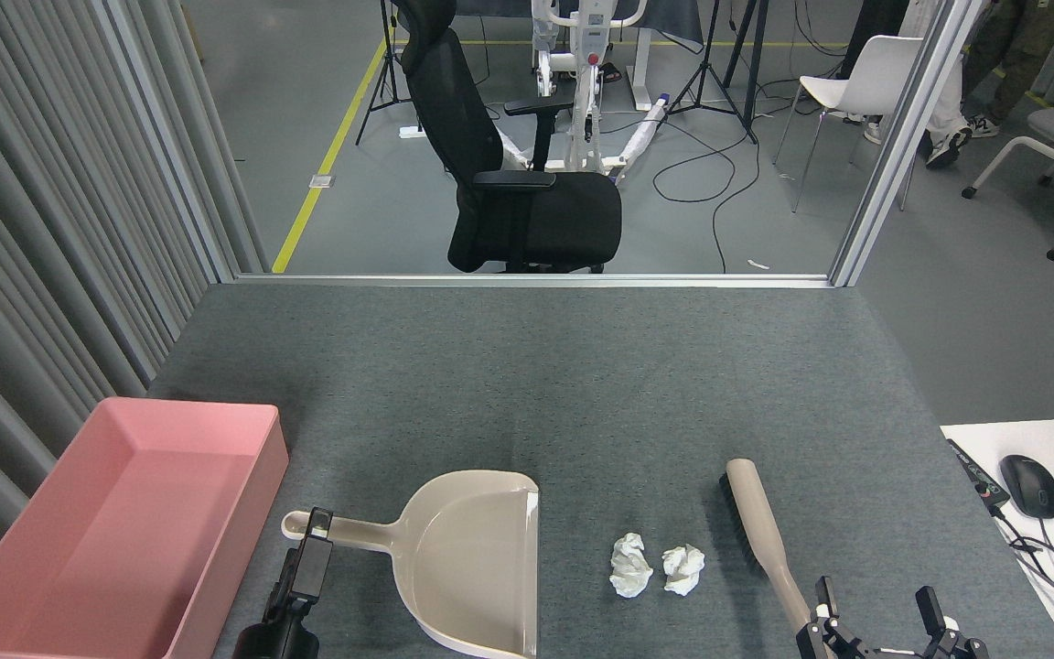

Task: Sweep and dump garbage into bin
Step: 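Position the brush behind the white paper balls with the right gripper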

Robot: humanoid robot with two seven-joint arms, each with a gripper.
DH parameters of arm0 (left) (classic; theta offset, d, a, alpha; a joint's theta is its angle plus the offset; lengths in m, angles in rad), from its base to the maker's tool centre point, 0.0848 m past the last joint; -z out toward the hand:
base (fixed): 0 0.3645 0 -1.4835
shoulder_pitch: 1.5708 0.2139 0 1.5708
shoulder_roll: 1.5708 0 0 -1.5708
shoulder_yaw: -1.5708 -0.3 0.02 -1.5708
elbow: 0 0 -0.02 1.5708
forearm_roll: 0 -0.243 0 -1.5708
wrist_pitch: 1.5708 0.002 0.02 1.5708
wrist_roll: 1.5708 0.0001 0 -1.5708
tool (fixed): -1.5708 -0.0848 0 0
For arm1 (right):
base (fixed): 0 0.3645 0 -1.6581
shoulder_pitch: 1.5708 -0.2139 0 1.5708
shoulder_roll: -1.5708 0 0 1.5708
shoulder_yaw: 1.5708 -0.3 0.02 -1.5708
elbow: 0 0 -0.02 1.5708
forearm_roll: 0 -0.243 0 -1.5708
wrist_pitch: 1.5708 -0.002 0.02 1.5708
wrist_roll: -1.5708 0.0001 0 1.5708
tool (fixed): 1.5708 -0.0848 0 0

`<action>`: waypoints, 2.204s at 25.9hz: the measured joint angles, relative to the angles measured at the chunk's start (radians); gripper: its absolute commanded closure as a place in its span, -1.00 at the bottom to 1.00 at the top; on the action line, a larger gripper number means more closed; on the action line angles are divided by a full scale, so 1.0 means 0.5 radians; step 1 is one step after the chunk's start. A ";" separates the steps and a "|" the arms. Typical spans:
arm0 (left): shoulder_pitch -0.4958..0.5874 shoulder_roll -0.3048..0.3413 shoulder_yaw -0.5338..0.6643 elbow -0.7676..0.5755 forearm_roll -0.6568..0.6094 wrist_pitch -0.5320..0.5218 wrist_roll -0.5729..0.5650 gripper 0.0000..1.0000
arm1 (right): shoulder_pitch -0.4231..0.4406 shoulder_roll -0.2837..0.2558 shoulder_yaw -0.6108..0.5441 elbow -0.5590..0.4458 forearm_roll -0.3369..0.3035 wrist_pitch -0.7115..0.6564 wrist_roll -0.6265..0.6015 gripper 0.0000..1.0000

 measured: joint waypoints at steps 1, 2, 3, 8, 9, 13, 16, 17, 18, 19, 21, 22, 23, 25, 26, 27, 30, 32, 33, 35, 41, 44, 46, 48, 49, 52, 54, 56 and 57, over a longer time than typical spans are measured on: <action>-0.011 0.001 0.001 0.025 0.000 -0.009 0.001 -1.00 | 0.000 0.000 -0.007 0.000 -0.001 0.000 -0.003 -0.98; -0.019 0.001 0.002 0.042 0.000 -0.016 0.001 -1.00 | 0.000 0.000 -0.013 0.000 -0.001 0.000 -0.005 -0.98; -0.027 0.003 0.003 0.057 0.000 -0.023 0.002 -1.00 | 0.000 0.000 -0.017 0.001 -0.002 -0.001 -0.007 -0.98; -0.096 0.009 0.024 0.165 0.000 -0.042 0.004 -1.00 | 0.001 0.000 -0.023 0.003 -0.005 -0.002 -0.011 -0.98; -0.118 0.011 0.031 0.195 0.000 -0.047 0.004 -1.00 | 0.001 0.000 -0.023 0.003 -0.005 -0.002 -0.011 -0.98; -0.221 0.020 0.055 0.311 -0.007 -0.081 0.005 -1.00 | 0.004 0.000 -0.018 0.008 -0.005 -0.014 -0.011 -0.98; -0.276 0.024 0.062 0.359 -0.012 -0.088 0.005 -1.00 | 0.012 -0.002 -0.011 0.017 -0.005 -0.019 -0.011 -0.98; -0.287 0.025 0.063 0.366 -0.013 -0.091 0.005 -1.00 | 0.013 -0.002 -0.010 0.020 -0.005 -0.020 -0.011 -0.98; -0.294 0.026 0.064 0.370 -0.014 -0.094 0.005 -1.00 | 0.014 -0.002 -0.010 0.023 -0.005 -0.021 -0.011 -0.98; -0.298 0.028 0.064 0.372 -0.014 -0.095 0.005 -1.00 | 0.014 -0.003 -0.011 0.025 -0.005 -0.022 -0.011 -0.98; -0.301 0.029 0.064 0.373 -0.015 -0.105 0.005 -0.82 | 0.015 -0.003 -0.014 0.029 -0.005 -0.022 -0.011 -0.98; -0.301 0.030 0.065 0.372 -0.015 -0.111 0.005 -0.78 | 0.016 -0.003 -0.014 0.030 -0.005 -0.022 -0.012 -0.98; -0.297 0.030 0.065 0.370 -0.016 -0.117 0.005 -0.78 | 0.016 -0.003 -0.015 0.031 -0.005 -0.022 -0.012 -0.98; -0.291 0.029 0.065 0.366 -0.017 -0.120 0.007 -0.82 | 0.016 -0.003 -0.017 0.033 -0.005 -0.022 -0.011 -0.98; -0.288 0.028 0.065 0.365 -0.018 -0.123 0.016 -0.85 | 0.016 -0.003 -0.017 0.033 -0.005 -0.022 -0.012 -0.98; -0.285 0.028 0.065 0.364 -0.018 -0.127 0.030 -0.85 | 0.016 -0.003 -0.019 0.033 -0.005 -0.022 -0.012 -0.98; -0.280 0.028 0.065 0.365 -0.019 -0.143 0.051 -0.83 | 0.016 -0.003 -0.022 0.034 -0.005 -0.022 -0.012 -0.98; -0.278 0.030 0.065 0.368 -0.021 -0.156 0.058 -0.82 | 0.016 -0.003 -0.024 0.034 -0.005 -0.022 -0.012 -0.98; -0.278 0.031 0.064 0.369 -0.023 -0.159 0.059 -0.85 | 0.016 -0.003 -0.024 0.034 -0.005 -0.021 -0.012 -0.98; -0.277 0.034 0.063 0.370 -0.025 -0.166 0.061 -0.87 | 0.016 -0.003 -0.025 0.034 -0.005 -0.022 -0.012 -0.98; -0.257 0.048 0.062 0.374 -0.026 -0.236 0.062 -0.27 | 0.017 -0.003 -0.022 0.034 -0.005 -0.021 -0.018 -0.98; -0.254 0.056 0.062 0.378 -0.029 -0.266 0.062 0.03 | 0.029 -0.013 -0.018 0.035 -0.004 -0.021 -0.019 -0.98; -0.253 0.058 0.061 0.383 -0.033 -0.273 0.063 0.14 | 0.041 -0.021 -0.015 0.037 -0.004 -0.021 -0.019 -0.98; -0.254 0.057 0.060 0.386 -0.059 -0.279 0.072 0.31 | 0.052 -0.026 -0.014 0.048 -0.003 -0.019 -0.018 -0.98; -0.254 0.056 0.060 0.387 -0.084 -0.281 0.082 0.43 | 0.055 -0.028 -0.014 0.053 -0.004 -0.018 -0.017 -0.98; -0.255 0.048 0.058 0.389 -0.179 -0.294 0.146 0.50 | 0.060 -0.030 -0.013 0.072 -0.004 -0.015 -0.016 -0.98; -0.257 0.046 0.057 0.389 -0.219 -0.315 0.185 0.51 | 0.061 -0.030 -0.013 0.081 -0.005 -0.014 -0.010 -0.98; -0.257 0.046 0.056 0.389 -0.241 -0.314 0.199 0.55 | 0.062 -0.031 -0.011 0.087 -0.005 -0.012 -0.005 -0.98; -0.257 0.046 0.056 0.388 -0.248 -0.312 0.203 0.55 | 0.062 -0.031 -0.011 0.090 -0.005 -0.012 -0.004 -0.98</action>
